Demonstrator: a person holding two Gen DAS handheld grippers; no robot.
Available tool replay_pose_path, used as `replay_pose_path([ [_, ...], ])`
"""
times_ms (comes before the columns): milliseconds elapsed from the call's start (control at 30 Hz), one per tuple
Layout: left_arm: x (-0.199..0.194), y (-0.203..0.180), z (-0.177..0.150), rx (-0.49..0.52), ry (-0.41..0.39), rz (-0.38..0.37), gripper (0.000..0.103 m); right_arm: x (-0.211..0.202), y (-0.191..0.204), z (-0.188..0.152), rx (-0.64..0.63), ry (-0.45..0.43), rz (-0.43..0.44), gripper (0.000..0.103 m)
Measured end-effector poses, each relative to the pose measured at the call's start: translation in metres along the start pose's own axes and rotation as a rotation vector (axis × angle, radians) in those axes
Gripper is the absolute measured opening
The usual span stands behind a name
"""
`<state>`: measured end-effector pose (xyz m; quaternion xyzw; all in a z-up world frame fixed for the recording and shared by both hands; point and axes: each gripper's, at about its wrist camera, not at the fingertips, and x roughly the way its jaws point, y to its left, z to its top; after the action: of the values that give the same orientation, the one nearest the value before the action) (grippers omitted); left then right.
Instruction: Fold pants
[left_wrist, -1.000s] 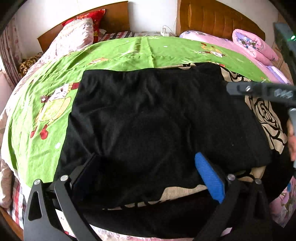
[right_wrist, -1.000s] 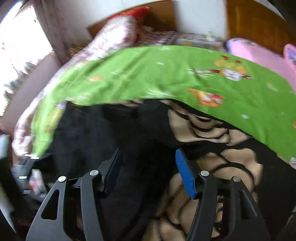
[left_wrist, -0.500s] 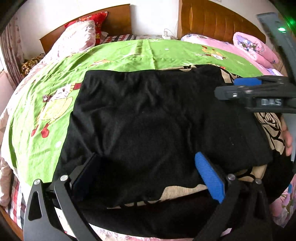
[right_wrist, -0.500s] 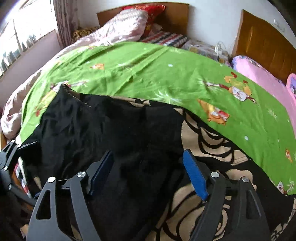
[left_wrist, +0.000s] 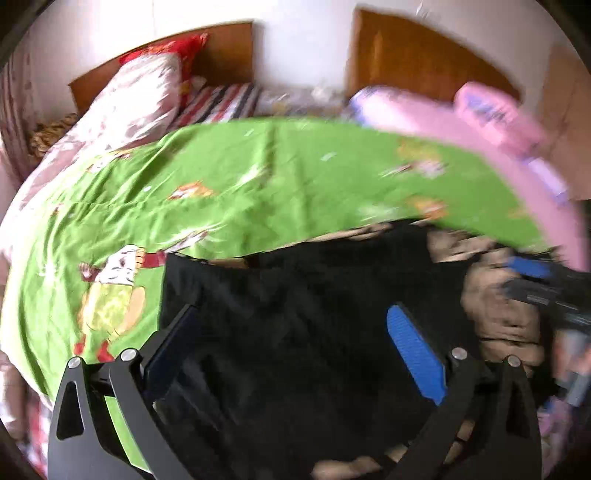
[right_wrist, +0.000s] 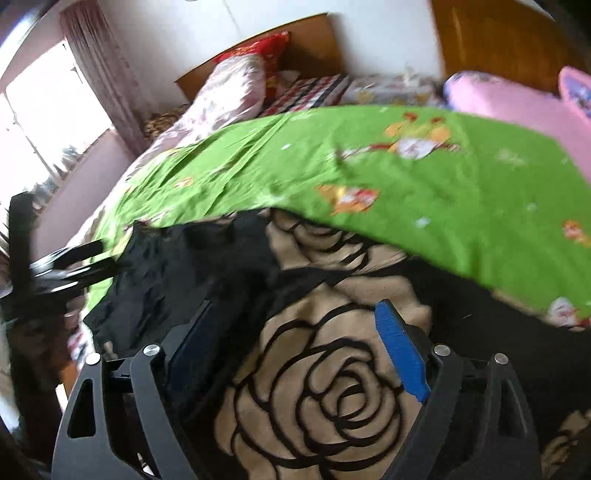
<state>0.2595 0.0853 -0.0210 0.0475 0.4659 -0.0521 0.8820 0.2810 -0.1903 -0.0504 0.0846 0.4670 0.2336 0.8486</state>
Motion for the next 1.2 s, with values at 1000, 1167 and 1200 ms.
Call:
replay_pose_path([
  [1000,0.052,0.013,-0.018,-0.043,0.03,0.029,0.102,0.03,0.097,0.005,-0.267,-0.01,0.046,0.009],
  [1167,0.052,0.013,-0.018,-0.042,0.03,0.029,0.102,0.037,0.092,-0.009,-0.286,0.021,-0.084,0.009],
  [1200,0.052,0.013,-0.018,-0.042,0.03,0.029,0.102,0.047,0.078,-0.013,-0.243,0.057,-0.122,0.009],
])
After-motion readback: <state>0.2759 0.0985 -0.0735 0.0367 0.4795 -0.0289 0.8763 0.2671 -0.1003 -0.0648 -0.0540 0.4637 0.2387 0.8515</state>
